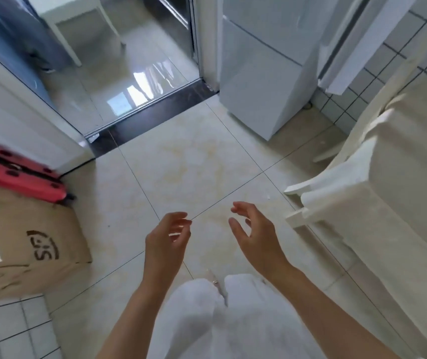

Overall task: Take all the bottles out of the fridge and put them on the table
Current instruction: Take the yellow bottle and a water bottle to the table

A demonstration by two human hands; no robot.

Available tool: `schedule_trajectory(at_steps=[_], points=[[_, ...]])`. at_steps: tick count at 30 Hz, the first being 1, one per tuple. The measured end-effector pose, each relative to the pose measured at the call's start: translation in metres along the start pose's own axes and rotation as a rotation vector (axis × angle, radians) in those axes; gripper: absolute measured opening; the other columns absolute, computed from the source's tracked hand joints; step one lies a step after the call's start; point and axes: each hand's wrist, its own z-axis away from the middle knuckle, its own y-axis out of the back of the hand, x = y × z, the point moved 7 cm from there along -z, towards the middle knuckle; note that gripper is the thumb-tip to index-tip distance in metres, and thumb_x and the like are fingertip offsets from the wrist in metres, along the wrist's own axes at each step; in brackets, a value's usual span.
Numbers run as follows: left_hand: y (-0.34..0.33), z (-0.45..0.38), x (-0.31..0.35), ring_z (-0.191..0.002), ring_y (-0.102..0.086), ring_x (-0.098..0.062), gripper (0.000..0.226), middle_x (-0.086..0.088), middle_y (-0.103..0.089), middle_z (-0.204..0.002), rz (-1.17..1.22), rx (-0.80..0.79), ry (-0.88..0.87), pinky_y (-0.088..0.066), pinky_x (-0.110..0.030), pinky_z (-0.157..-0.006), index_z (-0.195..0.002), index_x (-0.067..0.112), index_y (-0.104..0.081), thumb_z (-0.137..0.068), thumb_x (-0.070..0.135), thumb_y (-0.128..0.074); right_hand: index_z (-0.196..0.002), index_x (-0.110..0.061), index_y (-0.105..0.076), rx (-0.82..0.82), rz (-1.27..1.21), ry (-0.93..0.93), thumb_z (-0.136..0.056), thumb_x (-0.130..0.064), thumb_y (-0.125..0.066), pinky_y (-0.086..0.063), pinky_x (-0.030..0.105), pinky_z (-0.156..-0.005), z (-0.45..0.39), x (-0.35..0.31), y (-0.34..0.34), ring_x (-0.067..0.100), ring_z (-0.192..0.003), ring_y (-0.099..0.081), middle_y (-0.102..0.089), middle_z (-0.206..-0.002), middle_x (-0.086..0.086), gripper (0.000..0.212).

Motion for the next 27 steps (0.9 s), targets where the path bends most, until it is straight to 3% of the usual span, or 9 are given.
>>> schedule_trajectory(at_steps=[10,16,22,27], points=[[0.034,-0.104,-0.008,-0.080,-0.066,0.003,0.022,0.011,-0.072,-0.085,0.072,0.013,0.068,-0.050,-0.010,-0.066,-0.098,0.029,-0.065,-0.087,0.009,-0.063,-0.128,-0.019,-0.052,-0.053,-0.010,0.007,-0.093,-0.020,-0.058,-0.045,0.025,-0.100,-0.102,-0.062,-0.046,0.004,-0.114,-0.056,-0.062,-0.116,-0.009,0.036],[0.040,-0.211,0.013,-0.079,-0.065,0.007,0.024,0.015,-0.070,-0.085,0.005,-0.019,0.043,-0.049,-0.007,-0.066,-0.097,0.035,-0.061,-0.089,0.012,-0.064,-0.131,-0.018,-0.050,-0.071,0.002,0.022,-0.094,-0.022,-0.058,-0.045,0.026,-0.101,-0.202,-0.099,-0.059,0.006,-0.114,-0.055,-0.061,-0.119,-0.007,0.038],[0.047,-0.322,0.053,-0.078,-0.064,0.006,0.021,0.017,-0.069,-0.083,-0.076,-0.054,-0.016,-0.047,-0.005,-0.065,-0.102,0.028,-0.064,-0.089,0.012,-0.063,-0.132,-0.022,-0.046,-0.113,0.084,0.055,-0.094,-0.027,-0.058,-0.040,0.018,-0.093,-0.300,-0.133,-0.054,0.005,-0.113,-0.053,-0.059,-0.120,-0.008,0.040],[0.039,-0.408,0.089,-0.075,-0.065,-0.001,0.020,0.013,-0.069,-0.086,-0.113,-0.088,-0.080,-0.047,-0.006,-0.065,-0.107,0.026,-0.063,-0.091,0.015,-0.063,-0.130,-0.023,-0.050,-0.016,0.085,0.059,-0.095,-0.029,-0.056,-0.038,0.010,-0.092,-0.377,-0.153,-0.030,0.002,-0.113,-0.054,-0.060,-0.118,-0.010,0.036]])
